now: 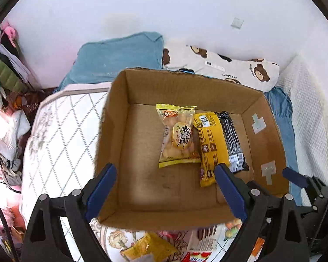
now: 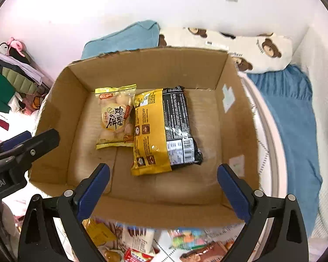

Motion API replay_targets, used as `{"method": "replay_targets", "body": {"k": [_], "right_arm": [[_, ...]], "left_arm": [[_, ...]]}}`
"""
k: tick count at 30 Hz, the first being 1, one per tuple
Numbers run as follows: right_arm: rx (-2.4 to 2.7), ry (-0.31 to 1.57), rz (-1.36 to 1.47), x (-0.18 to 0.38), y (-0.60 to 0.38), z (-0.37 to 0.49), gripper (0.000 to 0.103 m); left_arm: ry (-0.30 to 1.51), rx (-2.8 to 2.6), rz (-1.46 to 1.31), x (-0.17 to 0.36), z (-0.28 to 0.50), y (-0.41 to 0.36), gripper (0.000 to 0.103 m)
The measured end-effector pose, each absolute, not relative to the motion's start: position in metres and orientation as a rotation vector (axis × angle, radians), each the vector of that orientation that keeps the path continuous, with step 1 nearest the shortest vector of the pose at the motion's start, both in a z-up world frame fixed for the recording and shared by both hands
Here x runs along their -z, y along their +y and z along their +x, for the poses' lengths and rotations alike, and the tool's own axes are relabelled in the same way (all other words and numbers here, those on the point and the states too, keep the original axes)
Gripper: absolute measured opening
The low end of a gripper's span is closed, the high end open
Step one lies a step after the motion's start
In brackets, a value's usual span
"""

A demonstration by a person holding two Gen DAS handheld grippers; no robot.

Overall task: Organize snacks
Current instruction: 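Lift both tools out of the box back toward the snacks, then grasp the panda-print bag with left tool while right tool grasps red spicy pack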

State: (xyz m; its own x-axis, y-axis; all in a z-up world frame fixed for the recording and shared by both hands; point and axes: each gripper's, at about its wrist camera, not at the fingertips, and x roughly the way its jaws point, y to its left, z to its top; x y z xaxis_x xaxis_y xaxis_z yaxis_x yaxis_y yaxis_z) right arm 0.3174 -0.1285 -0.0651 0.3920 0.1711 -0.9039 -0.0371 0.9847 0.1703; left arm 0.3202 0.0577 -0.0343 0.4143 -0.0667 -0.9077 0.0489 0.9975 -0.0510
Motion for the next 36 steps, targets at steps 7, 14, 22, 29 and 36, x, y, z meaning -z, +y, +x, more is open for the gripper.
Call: {"method": "replay_targets", "body": {"k": [7, 14, 22, 29, 36], "right_arm": [[-0.105, 1.076, 0.112, 0.033, -0.132, 0.276, 0.1], [-0.095, 1.037, 0.148, 0.015, -0.137, 0.236, 0.1], [-0.114, 1.056, 0.231, 0.02, -0.139, 0.196, 0.1], [-0.141, 1.187, 0.3, 0.064, -0.127, 0.158, 0.1], [-0.154, 1.371, 0.413, 0.148, -0.117, 0.131, 0.094]], "left_arm": [[1.073, 0.058, 0.02, 0.009, 0.278, 0.053, 0.092], [1.024, 0.042, 0.033, -0.012, 0.241, 0.052, 0.092], [1.058, 0.029, -0.001, -0.014, 0.205, 0.069, 0.092], [1.194, -0.037, 0.05, 0.036, 0.156, 0.108, 0.092], [1.486, -0.074, 0.037, 0.131, 0.108, 0.152, 0.092]]}}
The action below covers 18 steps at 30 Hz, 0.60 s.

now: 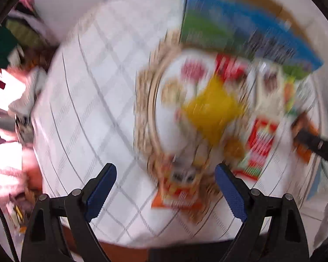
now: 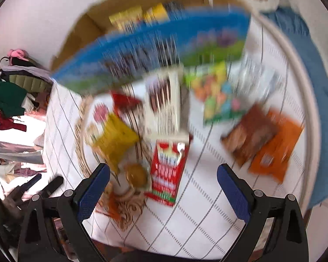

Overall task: Organize snacks
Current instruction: 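Grasp the panda-print bag with left tool while right tool grasps red spicy pack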

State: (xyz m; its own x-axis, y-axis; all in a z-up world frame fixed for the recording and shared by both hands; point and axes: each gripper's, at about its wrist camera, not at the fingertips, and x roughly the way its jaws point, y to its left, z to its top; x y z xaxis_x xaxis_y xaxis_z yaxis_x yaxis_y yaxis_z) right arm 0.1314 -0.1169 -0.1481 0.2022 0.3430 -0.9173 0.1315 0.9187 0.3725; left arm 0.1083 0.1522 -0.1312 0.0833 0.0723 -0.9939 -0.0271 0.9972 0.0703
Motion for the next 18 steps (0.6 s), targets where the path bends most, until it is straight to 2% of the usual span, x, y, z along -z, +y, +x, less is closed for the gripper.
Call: {"method": "replay_targets", "body": {"k": [1, 3, 8, 9, 10, 18], "right_arm": [[-0.147, 1.384, 0.417, 0.158, -0.116, 0.129, 0.091], [-0.145, 1.407, 0.421, 0.173, -0.113, 0.129, 0.077], [-0.112, 1.452, 0.412, 0.208, -0.1, 0.135, 0.074], [-0.102, 1.475, 0.397, 0.217, -0.096, 0.137, 0.072], [-0.088, 1.491, 0.378, 0.224, -0.092, 0.138, 0.069], [-0.008, 1.489, 0.26, 0.237, -0.054, 0.156, 0.067]], "left_arm": [[1.514, -0.07, 0.019, 0.141, 0.105, 0.155, 0.092], [1.565, -0.049, -0.008, 0.161, 0.103, 0.154, 0.092], [1.642, 0.018, 0.013, 0.205, 0.108, 0.127, 0.092], [1.64, 0.022, 0.006, 0.21, 0.109, 0.125, 0.082], [1.64, 0.007, 0.007, 0.214, 0.11, 0.124, 0.064], [1.626, -0.083, -0.057, 0.219, 0.116, 0.136, 0.061]]}}
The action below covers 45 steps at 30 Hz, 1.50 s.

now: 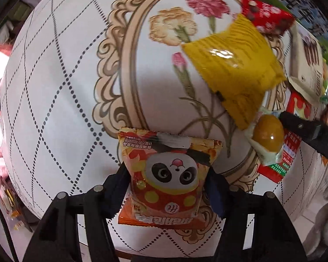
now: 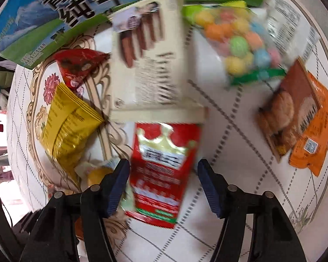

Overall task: Organize snacks
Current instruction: 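Grasp the panda-print bag with left tool while right tool grasps red spicy pack, then carry both packs into the box and open both tools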

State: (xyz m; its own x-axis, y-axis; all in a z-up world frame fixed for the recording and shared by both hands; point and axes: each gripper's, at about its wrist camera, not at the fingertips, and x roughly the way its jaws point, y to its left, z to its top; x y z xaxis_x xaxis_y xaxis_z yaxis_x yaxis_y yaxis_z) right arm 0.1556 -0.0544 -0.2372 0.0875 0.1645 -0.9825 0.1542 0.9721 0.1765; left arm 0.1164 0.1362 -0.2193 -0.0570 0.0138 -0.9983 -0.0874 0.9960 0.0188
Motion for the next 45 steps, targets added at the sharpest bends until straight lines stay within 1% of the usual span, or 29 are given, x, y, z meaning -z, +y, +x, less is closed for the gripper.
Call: {"method": "replay_targets", "body": {"k": [1, 4, 5, 14, 16, 18, 19, 24, 29, 32, 34, 35, 36, 37, 39, 45], "right_arm": [[-0.004, 1.496, 0.217, 0.24, -0.048, 0.157, 0.067], [-0.047, 1.483, 0.148, 0.243, -0.044, 0.152, 0.062], [-0.07, 1.485, 0.118, 0.241, -0.046, 0.148, 0.057], [-0.222, 1.53, -0.195, 0.239, -0.049, 0.09, 0.056], [-0.223, 1.552, -0.135, 0.24, -0.056, 0.084, 0.059], [-0.218, 1.587, -0.049, 0.241, -0.066, 0.079, 0.066], [-0.215, 1.586, -0.003, 0.241, -0.072, 0.078, 0.067], [-0.147, 1.574, 0.141, 0.243, -0.092, 0.076, 0.067], [-0.076, 1.525, 0.145, 0.256, -0.094, 0.065, 0.067], [-0.062, 1.504, 0.078, 0.263, -0.08, 0.06, 0.067], [-0.058, 1.498, 0.045, 0.269, -0.068, 0.068, 0.067], [-0.054, 1.494, 0.04, 0.269, -0.065, 0.066, 0.064], [-0.049, 1.486, 0.041, 0.269, -0.065, 0.064, 0.056], [-0.05, 1.48, 0.053, 0.266, -0.066, 0.063, 0.054], [-0.059, 1.472, 0.076, 0.258, -0.07, 0.061, 0.05], [-0.122, 1.428, 0.152, 0.226, -0.075, 0.06, 0.049]], "left_arm": [[1.626, -0.083, -0.058, 0.219, 0.117, 0.138, 0.061], [1.626, -0.079, -0.062, 0.221, 0.118, 0.139, 0.061], [1.623, -0.079, -0.064, 0.223, 0.118, 0.142, 0.061], [1.654, -0.035, -0.115, 0.239, 0.094, 0.144, 0.061], [1.68, -0.009, -0.113, 0.246, 0.084, 0.139, 0.061], [1.68, -0.001, -0.095, 0.252, 0.08, 0.137, 0.063], [1.677, -0.002, -0.096, 0.254, 0.079, 0.137, 0.063], [1.691, -0.02, -0.117, 0.256, 0.079, 0.137, 0.065], [1.69, -0.026, -0.112, 0.259, 0.081, 0.135, 0.065], [1.689, -0.031, -0.112, 0.26, 0.084, 0.137, 0.065], [1.681, -0.038, -0.121, 0.257, 0.084, 0.135, 0.064], [1.671, -0.044, -0.123, 0.254, 0.083, 0.135, 0.058], [1.656, -0.044, -0.118, 0.247, 0.084, 0.134, 0.054], [1.642, -0.041, -0.111, 0.242, 0.082, 0.133, 0.048], [1.616, -0.031, -0.098, 0.229, 0.075, 0.129, 0.047], [1.547, 0.051, -0.093, 0.186, 0.072, 0.113, 0.046]]}}
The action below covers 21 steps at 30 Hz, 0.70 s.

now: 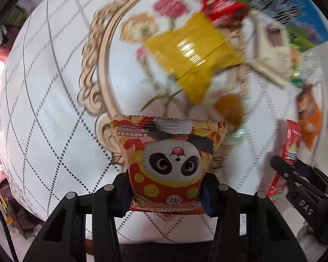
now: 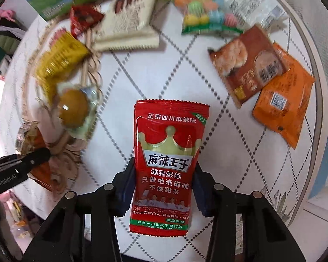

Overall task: Organize snacks
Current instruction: 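Carry both packs into the box and open both tools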

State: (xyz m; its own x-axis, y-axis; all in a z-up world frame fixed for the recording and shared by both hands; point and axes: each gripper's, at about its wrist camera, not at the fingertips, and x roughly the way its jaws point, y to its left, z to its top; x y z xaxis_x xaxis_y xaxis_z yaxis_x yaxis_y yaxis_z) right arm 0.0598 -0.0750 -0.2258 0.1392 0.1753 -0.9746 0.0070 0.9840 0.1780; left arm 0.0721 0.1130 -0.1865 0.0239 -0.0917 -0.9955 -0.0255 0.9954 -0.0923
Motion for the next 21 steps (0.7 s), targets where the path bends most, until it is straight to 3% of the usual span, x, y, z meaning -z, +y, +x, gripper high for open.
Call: {"method": "replay_targets", "body": {"k": [6, 12, 17, 21], "right_arm": [[-0.212, 1.336, 0.198, 0.167, -0.081, 0.077, 0.049], [-0.269, 1.194, 0.245, 0.084, -0.112, 0.144, 0.048], [-0.237, 1.069, 0.174, 0.029, -0.147, 0.222, 0.048], [-0.204, 1.062, 0.126, 0.014, -0.159, 0.291, 0.048]], "left_arm": [[1.431, 0.177, -0.118, 0.117, 0.091, 0.086, 0.046], [1.31, 0.303, -0.134, 0.037, 0.158, 0.055, 0.046], [1.254, 0.295, -0.062, 0.009, 0.236, 0.031, 0.046], [1.28, 0.248, -0.017, 0.019, 0.304, 0.03, 0.046]]}}
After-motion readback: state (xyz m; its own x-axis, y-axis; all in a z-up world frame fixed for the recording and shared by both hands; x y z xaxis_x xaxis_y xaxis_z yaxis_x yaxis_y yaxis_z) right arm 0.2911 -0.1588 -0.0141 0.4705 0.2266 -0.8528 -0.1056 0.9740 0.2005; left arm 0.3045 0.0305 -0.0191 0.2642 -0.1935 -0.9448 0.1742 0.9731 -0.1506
